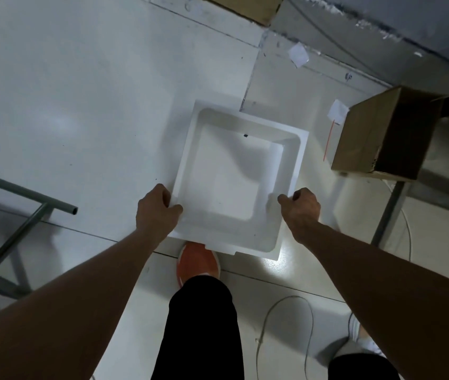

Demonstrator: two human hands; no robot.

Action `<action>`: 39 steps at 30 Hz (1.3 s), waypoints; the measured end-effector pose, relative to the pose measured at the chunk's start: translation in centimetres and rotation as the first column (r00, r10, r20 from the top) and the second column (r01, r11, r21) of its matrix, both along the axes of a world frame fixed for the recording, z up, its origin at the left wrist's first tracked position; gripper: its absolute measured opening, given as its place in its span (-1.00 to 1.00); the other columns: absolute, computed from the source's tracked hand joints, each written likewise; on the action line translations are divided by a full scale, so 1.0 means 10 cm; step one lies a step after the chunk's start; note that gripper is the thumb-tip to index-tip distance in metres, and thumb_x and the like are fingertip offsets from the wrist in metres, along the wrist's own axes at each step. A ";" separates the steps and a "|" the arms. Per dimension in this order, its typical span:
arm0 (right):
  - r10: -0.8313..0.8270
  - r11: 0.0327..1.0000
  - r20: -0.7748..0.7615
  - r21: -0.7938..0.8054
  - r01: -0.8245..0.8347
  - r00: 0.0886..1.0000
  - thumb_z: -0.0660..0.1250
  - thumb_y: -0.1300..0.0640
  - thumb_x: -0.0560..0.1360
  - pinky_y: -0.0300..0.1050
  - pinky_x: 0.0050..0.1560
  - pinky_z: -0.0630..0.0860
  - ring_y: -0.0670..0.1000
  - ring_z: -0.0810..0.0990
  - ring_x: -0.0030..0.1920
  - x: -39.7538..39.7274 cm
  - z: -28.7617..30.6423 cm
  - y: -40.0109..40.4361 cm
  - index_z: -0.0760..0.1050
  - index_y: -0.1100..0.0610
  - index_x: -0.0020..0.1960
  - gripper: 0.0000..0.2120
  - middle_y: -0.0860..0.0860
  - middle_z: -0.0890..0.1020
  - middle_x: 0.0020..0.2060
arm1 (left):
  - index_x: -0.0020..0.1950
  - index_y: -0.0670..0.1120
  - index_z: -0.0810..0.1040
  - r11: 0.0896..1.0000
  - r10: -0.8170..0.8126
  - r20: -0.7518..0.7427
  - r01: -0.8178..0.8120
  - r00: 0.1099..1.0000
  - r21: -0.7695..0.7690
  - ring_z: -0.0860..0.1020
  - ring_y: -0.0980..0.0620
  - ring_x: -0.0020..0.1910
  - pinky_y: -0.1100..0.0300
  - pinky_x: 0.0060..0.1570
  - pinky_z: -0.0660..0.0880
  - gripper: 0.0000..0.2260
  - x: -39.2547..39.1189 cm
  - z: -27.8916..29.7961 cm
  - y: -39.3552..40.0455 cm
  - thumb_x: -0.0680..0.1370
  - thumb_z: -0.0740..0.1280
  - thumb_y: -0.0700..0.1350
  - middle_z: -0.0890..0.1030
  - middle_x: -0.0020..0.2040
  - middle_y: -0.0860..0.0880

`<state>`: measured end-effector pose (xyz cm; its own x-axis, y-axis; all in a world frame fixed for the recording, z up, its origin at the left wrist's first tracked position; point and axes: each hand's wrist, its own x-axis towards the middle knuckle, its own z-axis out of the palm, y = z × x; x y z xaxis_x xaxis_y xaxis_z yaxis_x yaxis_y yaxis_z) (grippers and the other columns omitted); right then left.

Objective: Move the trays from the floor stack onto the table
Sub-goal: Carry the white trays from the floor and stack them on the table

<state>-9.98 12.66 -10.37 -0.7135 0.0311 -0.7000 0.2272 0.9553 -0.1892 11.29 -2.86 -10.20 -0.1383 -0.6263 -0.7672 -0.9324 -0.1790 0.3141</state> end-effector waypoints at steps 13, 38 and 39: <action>-0.170 0.971 0.073 -0.156 0.179 0.983 0.29 0.20 0.51 -0.19 -0.42 0.30 -0.05 0.38 -0.38 -0.15 0.58 -0.21 0.24 0.13 0.02 -0.78 -0.02 0.38 -0.31 | -0.17 -0.17 0.63 0.967 0.239 -0.132 -0.224 0.962 0.118 0.54 -0.06 -0.30 0.28 -0.35 0.44 -0.92 -0.19 0.53 -0.06 0.43 0.34 -0.29 0.60 -0.28 -0.09; 0.190 0.828 0.094 -0.551 -0.108 0.977 0.17 0.36 0.47 -0.17 0.02 0.52 0.09 0.58 0.02 -0.59 5.72 -0.64 0.47 0.10 0.29 -0.57 0.09 0.63 0.16 | 0.21 -0.13 0.44 0.948 0.109 -0.445 -0.227 0.889 -0.222 0.54 -0.10 0.03 0.10 0.00 0.44 -0.61 -0.46 5.77 -0.40 0.46 0.14 -0.44 0.58 0.01 -0.07; 0.203 0.807 0.075 -0.578 -0.123 0.976 0.18 0.36 0.47 -0.16 0.04 0.52 0.08 0.58 0.01 -0.64 5.94 -0.59 0.48 0.10 0.28 -0.57 0.08 0.63 0.17 | 0.21 -0.12 0.44 0.944 0.099 -0.460 -0.230 0.882 -0.237 0.54 -0.09 0.03 0.10 0.01 0.45 -0.61 -0.50 6.01 -0.35 0.46 0.14 -0.44 0.58 0.01 -0.06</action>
